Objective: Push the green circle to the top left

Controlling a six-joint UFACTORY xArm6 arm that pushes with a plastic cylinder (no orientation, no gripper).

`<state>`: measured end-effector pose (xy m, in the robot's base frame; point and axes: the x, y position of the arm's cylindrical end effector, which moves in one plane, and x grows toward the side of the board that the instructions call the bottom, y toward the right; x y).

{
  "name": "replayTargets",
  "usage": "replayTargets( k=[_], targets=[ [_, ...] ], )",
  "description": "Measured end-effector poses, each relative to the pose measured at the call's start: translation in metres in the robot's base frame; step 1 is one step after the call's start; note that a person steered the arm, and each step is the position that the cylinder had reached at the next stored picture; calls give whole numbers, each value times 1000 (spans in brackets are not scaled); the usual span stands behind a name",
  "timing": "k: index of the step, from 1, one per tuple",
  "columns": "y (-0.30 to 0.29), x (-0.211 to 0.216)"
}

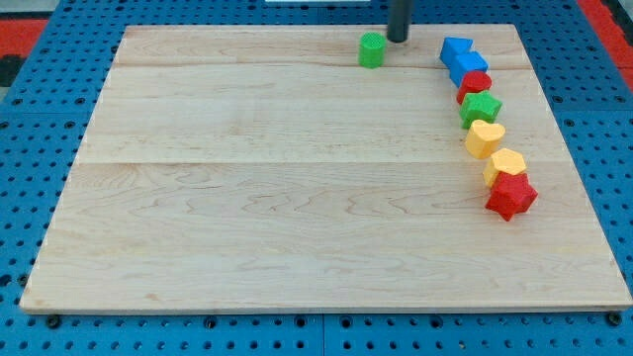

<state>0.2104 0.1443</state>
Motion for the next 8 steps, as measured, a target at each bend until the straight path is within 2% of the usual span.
replayTargets(
  k=[1, 2, 3, 5, 7, 8],
  targets=[
    [95, -14],
    [124, 21],
    [86, 40],
    [-14, 42],
    [-25, 12],
    [-55, 21]
  ],
)
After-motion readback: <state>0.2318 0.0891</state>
